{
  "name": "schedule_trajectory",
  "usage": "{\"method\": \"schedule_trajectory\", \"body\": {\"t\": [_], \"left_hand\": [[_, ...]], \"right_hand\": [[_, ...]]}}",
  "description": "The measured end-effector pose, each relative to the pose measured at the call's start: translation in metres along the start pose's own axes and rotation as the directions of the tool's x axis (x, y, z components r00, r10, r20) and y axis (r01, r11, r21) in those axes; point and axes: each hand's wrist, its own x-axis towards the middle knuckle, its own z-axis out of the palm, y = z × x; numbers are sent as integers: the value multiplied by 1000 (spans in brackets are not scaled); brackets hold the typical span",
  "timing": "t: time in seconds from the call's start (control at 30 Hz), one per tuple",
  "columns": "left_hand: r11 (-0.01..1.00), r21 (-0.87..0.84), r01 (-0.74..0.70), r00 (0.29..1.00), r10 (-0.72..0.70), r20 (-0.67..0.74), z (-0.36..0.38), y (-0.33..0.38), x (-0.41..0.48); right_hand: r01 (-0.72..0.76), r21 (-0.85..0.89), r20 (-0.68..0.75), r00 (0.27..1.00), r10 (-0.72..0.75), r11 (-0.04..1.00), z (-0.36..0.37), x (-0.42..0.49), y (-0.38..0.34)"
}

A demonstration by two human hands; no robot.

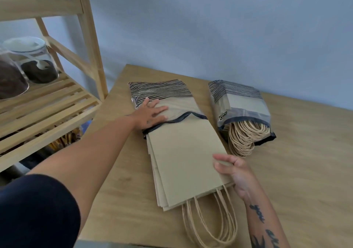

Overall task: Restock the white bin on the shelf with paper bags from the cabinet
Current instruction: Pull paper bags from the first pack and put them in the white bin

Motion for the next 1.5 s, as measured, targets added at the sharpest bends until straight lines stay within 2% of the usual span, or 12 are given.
{"method": "schedule_trajectory", "body": {"t": [0.13,0.27,0.33,0.43,0.67,0.73,0.83,0.93,1.03,1.2,1.37,1.5], "left_hand": [[995,103,-11,1000,10,5,-10,0,4],[965,259,-41,988,77,-133,-6,15,-13],[983,161,-92,976,121,-181,5,22,-30],[995,-23,-101,982,96,-162,26,20,-47],[985,-78,-157,981,146,-129,29,-6,-24],[991,-24,-132,985,129,-112,23,-5,-13],[985,164,-54,994,69,-90,8,-1,1],[962,273,12,989,30,-148,-4,8,6],[987,152,-51,986,74,-149,-5,13,-1],[980,183,-78,988,100,-116,0,2,-11],[990,-52,-127,962,110,-250,-7,-10,-12],[988,-128,-85,940,37,-338,-4,-13,-28]], "right_hand": [[-17,68,1,1000,17,998,-11,-18,21],[25,150,-39,999,-19,988,-26,-25,35],[36,153,-44,999,-30,988,-31,-29,37],[30,131,-33,999,-26,991,-38,-31,40],[6,110,-3,1000,-6,994,-40,-28,39],[1,118,5,1000,-2,993,-38,-27,39],[8,129,3,1000,-9,992,-31,-25,39],[22,146,-12,1000,-21,989,-24,-24,39],[34,153,-24,999,-31,988,-21,-26,39],[45,162,-33,999,-41,986,-20,-28,40],[32,160,-35,999,-27,987,-12,-30,37],[56,152,-31,998,-52,987,-1,-38,30]]}}
